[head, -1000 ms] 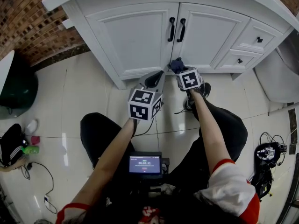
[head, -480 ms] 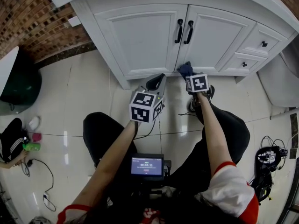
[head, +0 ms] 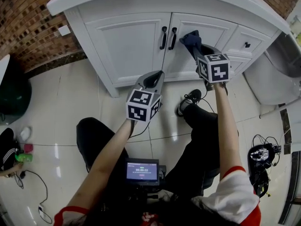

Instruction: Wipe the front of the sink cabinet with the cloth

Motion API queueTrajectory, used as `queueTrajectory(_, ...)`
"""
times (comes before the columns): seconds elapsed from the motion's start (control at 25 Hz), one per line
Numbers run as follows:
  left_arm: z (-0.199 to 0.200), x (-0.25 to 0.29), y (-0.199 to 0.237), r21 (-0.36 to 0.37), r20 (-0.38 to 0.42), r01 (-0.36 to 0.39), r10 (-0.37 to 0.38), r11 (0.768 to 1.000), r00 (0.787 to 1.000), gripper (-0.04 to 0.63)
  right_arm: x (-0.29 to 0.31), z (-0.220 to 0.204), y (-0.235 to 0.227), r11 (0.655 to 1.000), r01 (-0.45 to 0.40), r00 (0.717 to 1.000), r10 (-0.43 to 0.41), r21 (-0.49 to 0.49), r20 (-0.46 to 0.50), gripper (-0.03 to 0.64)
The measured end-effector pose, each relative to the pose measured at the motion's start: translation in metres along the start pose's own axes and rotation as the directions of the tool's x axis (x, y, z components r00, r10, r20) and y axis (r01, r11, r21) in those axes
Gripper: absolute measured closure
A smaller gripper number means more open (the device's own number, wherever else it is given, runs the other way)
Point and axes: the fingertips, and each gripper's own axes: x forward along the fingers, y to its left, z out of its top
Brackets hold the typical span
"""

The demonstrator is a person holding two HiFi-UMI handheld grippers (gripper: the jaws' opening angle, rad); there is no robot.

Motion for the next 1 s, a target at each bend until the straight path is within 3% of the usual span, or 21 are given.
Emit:
queueTrajectory(0.2, 0.020, 0.008, -0.030, 0.067, 0.020, 0.061, -0.063, 0.996, 0.998, 0.560, -0.025, 0.075, -0.034, 0.997, 0.057, 0.991, -0.050, -0.053, 0.127, 0.535)
queueTrajectory(0.36, 0.018, 0.009, -0.041, 0.081, 0.015, 0.080, -0.081, 0.993, 0.997, 0.560, -0.022, 0.087, -0.041, 0.997, 0.070, 0.987, -0.064, -0.040, 0.147, 0.535)
queueTrajectory(1.0, 0.003, 0.030, -0.043, 0.105, -0.015, 0.090, -0.089, 0.990, 0.996, 0.560, 0.044, -0.058, -0.015, 1.000, 0.028, 0.995, -0.026, 0.012, -0.092, 0.535)
